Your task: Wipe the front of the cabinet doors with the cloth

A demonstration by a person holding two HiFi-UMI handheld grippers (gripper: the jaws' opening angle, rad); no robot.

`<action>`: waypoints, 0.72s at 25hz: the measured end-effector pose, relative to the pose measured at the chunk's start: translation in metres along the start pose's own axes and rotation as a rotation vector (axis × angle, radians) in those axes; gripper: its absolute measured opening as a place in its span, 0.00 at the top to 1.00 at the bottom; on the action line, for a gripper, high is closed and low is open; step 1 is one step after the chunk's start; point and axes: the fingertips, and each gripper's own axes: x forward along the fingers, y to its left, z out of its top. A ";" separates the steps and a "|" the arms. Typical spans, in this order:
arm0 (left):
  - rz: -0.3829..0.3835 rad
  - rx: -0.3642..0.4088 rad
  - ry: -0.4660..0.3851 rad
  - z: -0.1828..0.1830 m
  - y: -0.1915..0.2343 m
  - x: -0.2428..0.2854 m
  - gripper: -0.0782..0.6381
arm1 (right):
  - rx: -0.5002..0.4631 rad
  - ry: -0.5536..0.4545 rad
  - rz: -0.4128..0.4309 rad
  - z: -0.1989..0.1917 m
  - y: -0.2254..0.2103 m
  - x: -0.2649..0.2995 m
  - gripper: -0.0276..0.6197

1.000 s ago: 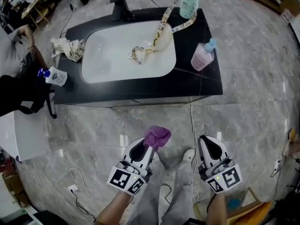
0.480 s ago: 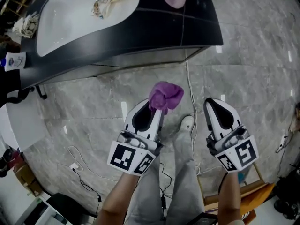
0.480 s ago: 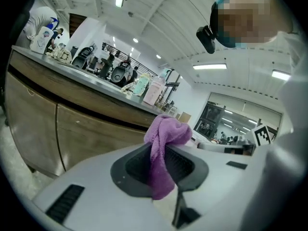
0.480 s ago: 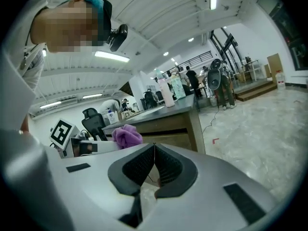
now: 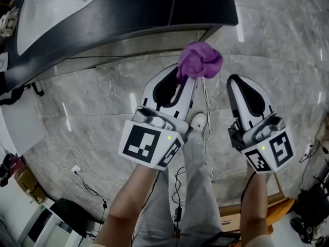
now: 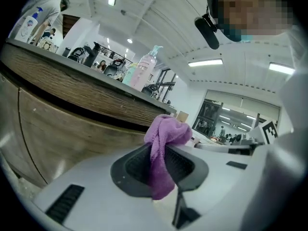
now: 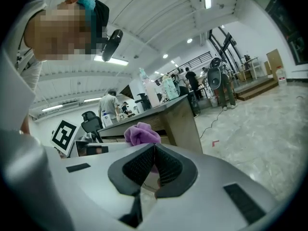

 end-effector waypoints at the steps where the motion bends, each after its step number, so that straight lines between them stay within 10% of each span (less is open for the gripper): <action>1: 0.000 0.001 -0.002 0.001 0.000 0.005 0.79 | 0.000 -0.004 -0.001 0.002 -0.003 0.002 0.91; 18: 0.020 0.024 0.016 -0.005 0.043 0.034 0.79 | 0.044 0.111 -0.015 -0.050 0.013 0.018 0.91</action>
